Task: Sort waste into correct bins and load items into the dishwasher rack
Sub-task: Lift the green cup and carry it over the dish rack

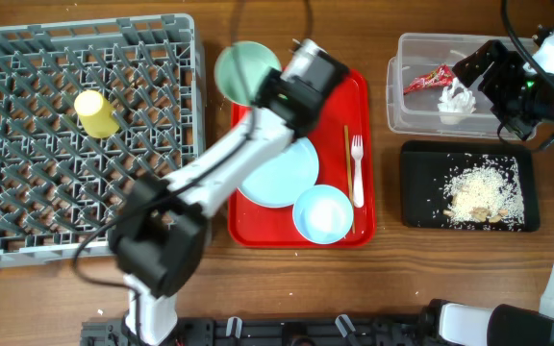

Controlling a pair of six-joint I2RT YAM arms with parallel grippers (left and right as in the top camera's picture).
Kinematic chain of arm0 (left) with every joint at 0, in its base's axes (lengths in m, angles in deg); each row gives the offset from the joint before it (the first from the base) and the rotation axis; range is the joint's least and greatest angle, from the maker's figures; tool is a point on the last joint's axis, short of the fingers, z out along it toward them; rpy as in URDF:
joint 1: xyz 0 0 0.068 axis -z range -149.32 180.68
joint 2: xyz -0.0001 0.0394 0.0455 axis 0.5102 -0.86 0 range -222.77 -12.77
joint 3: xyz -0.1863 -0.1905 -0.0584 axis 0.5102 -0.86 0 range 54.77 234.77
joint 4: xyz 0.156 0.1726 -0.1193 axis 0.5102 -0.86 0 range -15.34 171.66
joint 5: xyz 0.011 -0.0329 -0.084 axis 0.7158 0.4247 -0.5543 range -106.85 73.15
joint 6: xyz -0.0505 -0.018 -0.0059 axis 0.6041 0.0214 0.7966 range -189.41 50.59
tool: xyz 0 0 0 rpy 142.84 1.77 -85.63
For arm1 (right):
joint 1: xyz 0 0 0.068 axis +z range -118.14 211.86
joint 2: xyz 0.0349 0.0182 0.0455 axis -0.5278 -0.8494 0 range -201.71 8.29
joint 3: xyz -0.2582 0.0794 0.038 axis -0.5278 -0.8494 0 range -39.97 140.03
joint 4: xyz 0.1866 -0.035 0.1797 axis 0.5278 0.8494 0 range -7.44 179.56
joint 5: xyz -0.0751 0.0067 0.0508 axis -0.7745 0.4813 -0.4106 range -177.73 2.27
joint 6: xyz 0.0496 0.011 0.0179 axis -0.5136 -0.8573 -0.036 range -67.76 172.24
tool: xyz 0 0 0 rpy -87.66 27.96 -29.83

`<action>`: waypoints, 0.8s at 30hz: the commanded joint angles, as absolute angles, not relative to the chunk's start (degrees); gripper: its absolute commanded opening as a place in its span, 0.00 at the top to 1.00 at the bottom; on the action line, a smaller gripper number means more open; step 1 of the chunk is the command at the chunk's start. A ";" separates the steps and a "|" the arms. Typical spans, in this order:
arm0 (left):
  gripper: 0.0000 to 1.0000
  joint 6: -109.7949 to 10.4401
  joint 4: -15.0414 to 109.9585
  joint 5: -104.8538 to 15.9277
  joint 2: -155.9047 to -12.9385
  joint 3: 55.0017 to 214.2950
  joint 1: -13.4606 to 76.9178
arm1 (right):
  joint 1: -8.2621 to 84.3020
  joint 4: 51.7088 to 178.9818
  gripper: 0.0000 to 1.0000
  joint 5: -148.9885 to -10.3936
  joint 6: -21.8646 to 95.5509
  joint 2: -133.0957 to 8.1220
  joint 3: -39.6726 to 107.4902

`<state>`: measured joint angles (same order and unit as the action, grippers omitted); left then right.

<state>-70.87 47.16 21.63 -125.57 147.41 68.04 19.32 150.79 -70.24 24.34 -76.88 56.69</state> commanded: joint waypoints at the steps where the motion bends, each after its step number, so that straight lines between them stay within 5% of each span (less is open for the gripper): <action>1: 0.96 -60.44 41.46 23.01 -118.53 147.59 61.99 | 19.45 150.74 0.00 -71.00 25.08 -77.12 56.65; 6: 0.96 -52.29 31.03 19.95 -113.11 147.59 52.18 | 19.45 150.74 0.00 -71.00 25.08 -77.12 56.65; 10: 0.96 -51.98 26.60 5.65 -112.52 147.59 42.54 | 19.45 150.74 0.00 -71.00 25.06 -77.12 56.65; 24: 0.96 -50.98 27.40 -26.52 -112.54 147.57 11.57 | 19.45 150.74 0.00 -71.00 25.08 -77.12 56.65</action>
<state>-50.43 26.68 -14.17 -113.68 147.41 16.16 19.32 150.76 -70.26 24.34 -76.88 56.69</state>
